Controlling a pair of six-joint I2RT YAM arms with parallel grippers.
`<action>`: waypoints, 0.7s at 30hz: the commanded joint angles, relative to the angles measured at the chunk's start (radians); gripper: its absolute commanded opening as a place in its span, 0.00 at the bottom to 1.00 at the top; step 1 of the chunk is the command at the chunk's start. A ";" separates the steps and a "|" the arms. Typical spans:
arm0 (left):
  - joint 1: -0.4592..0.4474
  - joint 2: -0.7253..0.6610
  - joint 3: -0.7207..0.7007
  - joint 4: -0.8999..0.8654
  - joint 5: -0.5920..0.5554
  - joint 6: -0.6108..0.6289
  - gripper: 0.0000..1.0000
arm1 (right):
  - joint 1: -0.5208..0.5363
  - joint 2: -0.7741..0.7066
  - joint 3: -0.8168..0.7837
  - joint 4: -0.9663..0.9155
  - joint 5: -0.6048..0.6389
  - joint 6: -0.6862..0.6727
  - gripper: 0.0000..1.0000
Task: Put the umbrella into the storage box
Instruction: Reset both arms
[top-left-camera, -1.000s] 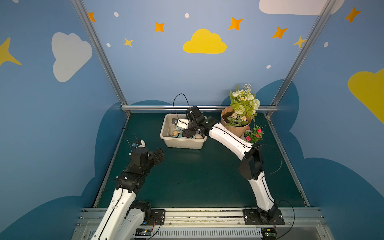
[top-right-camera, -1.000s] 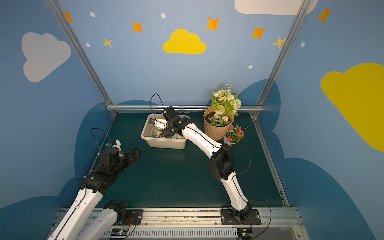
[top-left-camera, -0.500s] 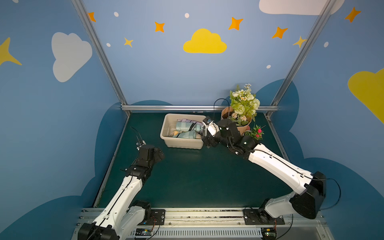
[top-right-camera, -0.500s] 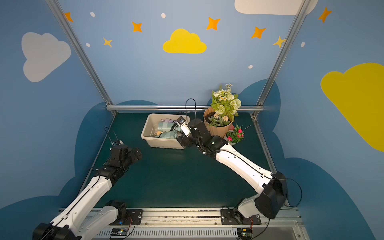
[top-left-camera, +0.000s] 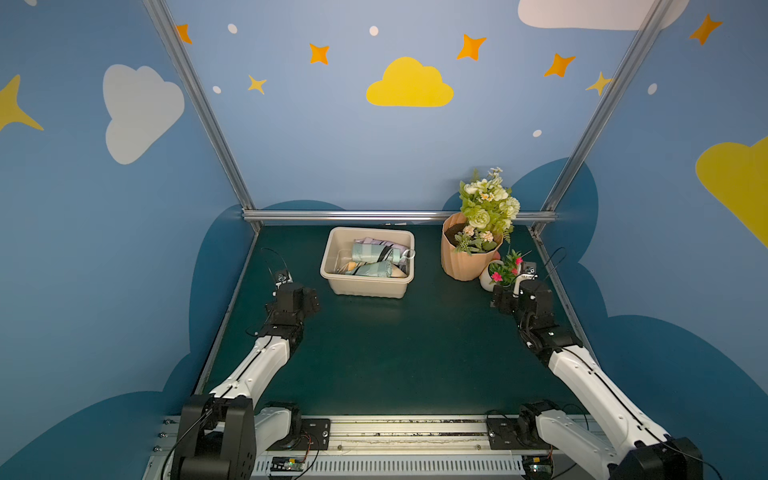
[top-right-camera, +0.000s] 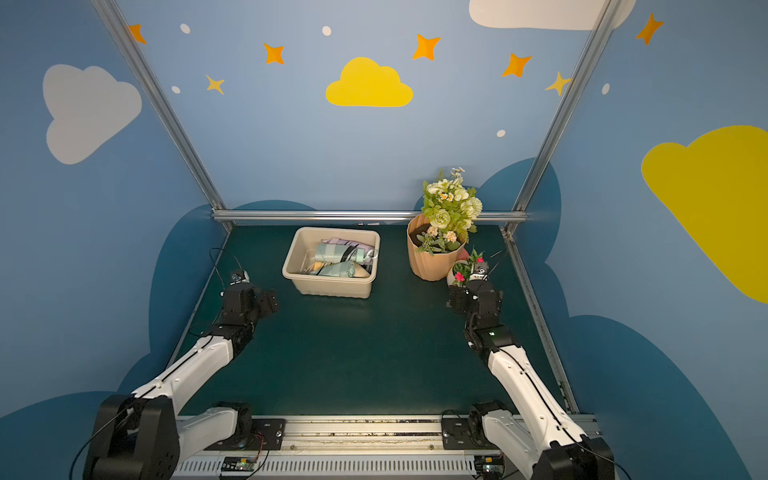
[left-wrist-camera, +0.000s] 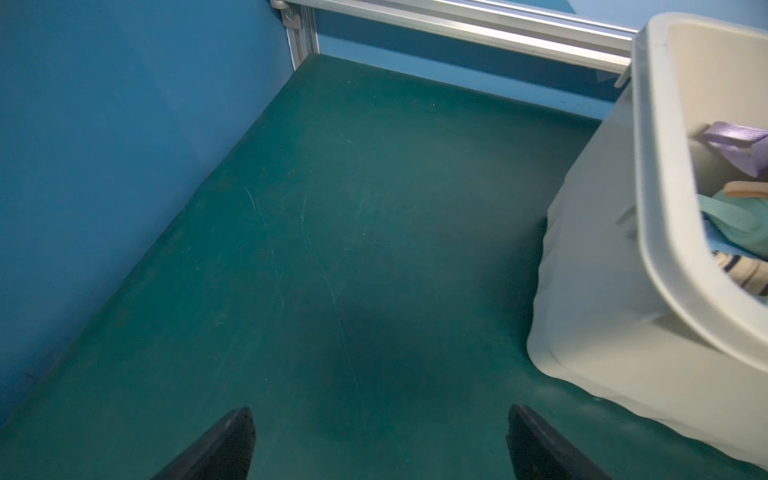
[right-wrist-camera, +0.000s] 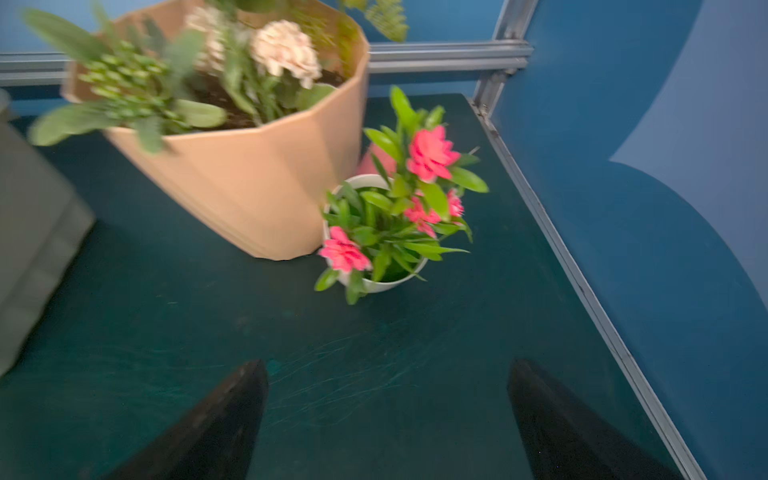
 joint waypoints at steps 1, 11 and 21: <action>0.032 0.041 -0.028 0.165 0.053 0.086 1.00 | -0.079 0.049 -0.022 0.194 -0.110 -0.051 0.96; 0.054 0.125 -0.050 0.351 0.155 0.149 1.00 | -0.172 0.251 -0.015 0.344 -0.288 -0.107 0.95; 0.056 0.197 -0.114 0.529 0.211 0.171 1.00 | -0.156 0.355 -0.108 0.500 -0.374 -0.149 0.93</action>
